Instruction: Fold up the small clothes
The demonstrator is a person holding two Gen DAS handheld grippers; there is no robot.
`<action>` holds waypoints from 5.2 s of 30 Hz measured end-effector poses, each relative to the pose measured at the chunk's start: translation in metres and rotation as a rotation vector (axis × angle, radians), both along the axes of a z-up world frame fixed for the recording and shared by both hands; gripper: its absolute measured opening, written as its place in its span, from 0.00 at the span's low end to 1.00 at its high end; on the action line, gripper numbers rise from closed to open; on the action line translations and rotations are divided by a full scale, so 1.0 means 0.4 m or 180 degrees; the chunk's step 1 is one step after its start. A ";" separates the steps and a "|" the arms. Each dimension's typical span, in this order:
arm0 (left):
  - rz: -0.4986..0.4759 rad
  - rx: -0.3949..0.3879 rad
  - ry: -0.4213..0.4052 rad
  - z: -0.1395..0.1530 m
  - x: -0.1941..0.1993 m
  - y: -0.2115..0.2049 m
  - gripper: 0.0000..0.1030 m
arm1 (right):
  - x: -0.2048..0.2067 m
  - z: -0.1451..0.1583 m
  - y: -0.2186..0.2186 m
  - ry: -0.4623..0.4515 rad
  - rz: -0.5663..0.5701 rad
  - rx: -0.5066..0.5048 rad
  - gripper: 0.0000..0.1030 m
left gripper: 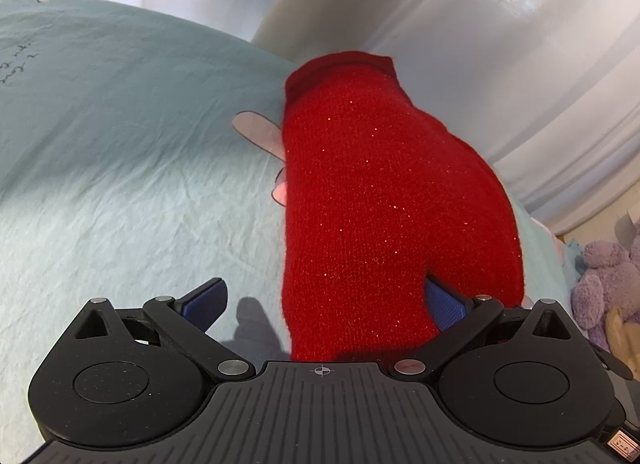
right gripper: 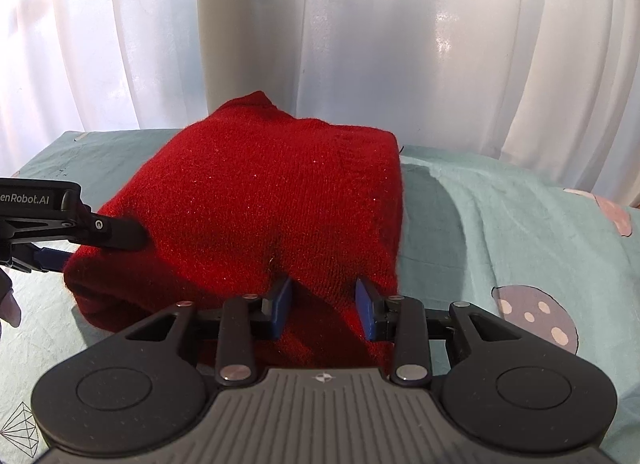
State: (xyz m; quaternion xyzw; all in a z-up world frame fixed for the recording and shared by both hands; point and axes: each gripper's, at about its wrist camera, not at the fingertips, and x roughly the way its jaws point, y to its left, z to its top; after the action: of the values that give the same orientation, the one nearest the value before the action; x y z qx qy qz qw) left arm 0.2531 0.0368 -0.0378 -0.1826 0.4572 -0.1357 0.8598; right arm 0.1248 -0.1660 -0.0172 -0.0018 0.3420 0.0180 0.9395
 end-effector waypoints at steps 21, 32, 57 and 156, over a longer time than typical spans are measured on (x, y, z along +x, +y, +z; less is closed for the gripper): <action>0.0037 -0.0185 0.0017 -0.017 -0.022 0.056 1.00 | 0.031 -0.026 -0.073 0.0349 -0.0270 0.0560 0.44; -0.0282 0.0466 0.0182 0.030 -0.121 0.008 1.00 | -0.056 -0.009 -0.060 0.0603 -0.0417 -0.0012 0.83; -0.0261 0.1284 -0.0046 0.157 -0.291 -0.052 1.00 | -0.174 0.121 0.030 0.1160 -0.0534 0.0141 0.96; -0.0457 0.1501 0.0273 0.148 -0.197 -0.150 1.00 | -0.106 0.163 0.036 0.1234 -0.0740 -0.0125 0.96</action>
State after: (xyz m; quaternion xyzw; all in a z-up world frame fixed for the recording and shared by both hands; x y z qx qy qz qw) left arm 0.1744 -0.0233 0.0214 0.0504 0.5241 -0.0782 0.8466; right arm 0.0822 -0.1516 0.0480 0.0228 0.5144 -0.0970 0.8517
